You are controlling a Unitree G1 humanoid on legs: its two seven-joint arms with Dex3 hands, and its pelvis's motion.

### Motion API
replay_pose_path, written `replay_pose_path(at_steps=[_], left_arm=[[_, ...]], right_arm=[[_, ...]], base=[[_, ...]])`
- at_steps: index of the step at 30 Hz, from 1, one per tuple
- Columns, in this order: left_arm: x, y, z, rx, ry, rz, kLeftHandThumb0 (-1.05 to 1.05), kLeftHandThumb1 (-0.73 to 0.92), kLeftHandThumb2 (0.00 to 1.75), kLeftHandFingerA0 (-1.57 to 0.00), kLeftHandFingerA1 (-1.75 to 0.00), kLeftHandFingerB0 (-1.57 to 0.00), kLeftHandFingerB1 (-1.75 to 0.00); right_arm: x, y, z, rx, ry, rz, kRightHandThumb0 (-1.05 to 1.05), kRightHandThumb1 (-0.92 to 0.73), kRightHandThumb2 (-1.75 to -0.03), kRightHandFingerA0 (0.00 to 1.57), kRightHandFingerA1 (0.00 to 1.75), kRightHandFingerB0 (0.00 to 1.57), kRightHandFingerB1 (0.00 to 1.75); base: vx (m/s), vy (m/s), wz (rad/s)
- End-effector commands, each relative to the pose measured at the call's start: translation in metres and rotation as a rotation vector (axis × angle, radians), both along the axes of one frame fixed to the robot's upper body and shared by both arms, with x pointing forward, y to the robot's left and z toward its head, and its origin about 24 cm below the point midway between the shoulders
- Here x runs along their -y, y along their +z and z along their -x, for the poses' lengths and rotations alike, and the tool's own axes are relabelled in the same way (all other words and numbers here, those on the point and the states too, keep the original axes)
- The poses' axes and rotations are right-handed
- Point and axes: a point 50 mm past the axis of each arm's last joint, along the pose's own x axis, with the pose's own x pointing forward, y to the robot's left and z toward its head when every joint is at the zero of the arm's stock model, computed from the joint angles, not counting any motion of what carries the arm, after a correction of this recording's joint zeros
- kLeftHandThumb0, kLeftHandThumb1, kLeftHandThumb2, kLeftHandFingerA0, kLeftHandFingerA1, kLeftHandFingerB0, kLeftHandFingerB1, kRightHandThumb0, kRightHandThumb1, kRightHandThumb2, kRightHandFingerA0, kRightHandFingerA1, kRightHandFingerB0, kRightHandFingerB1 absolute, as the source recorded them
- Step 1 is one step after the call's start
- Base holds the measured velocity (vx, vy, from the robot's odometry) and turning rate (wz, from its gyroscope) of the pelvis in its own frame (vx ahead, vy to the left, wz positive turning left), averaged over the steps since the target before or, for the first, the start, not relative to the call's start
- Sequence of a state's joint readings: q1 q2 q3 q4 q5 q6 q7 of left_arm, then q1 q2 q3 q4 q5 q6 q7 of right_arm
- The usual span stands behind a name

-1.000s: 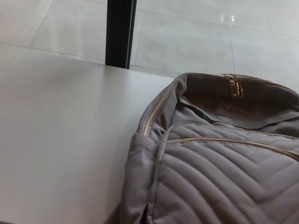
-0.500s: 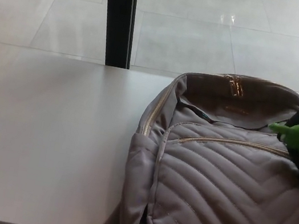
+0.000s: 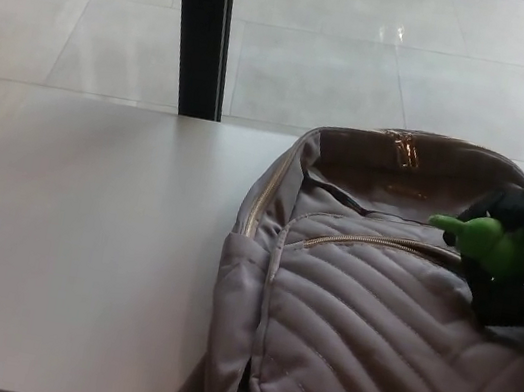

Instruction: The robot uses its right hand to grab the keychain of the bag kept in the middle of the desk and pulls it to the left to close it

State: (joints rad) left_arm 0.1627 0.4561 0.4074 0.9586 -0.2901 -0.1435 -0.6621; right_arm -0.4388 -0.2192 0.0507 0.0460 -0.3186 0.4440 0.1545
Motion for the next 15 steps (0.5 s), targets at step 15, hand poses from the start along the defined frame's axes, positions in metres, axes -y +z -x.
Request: replay_pose_path(at_steps=[15], left_arm=[[-0.001, -0.002, 0.004, -0.006, 0.027, 0.005, -1.05, 0.68, 1.33, -0.74, -1.15, -0.55, -1.11]], right_arm=[[-0.047, -0.006, -0.021, -0.144, 0.019, -0.039, -0.34, -0.39, -1.35, 0.92, 1.75, 0.73, 1.64]], base=[[0.0, 0.0, 0.0]])
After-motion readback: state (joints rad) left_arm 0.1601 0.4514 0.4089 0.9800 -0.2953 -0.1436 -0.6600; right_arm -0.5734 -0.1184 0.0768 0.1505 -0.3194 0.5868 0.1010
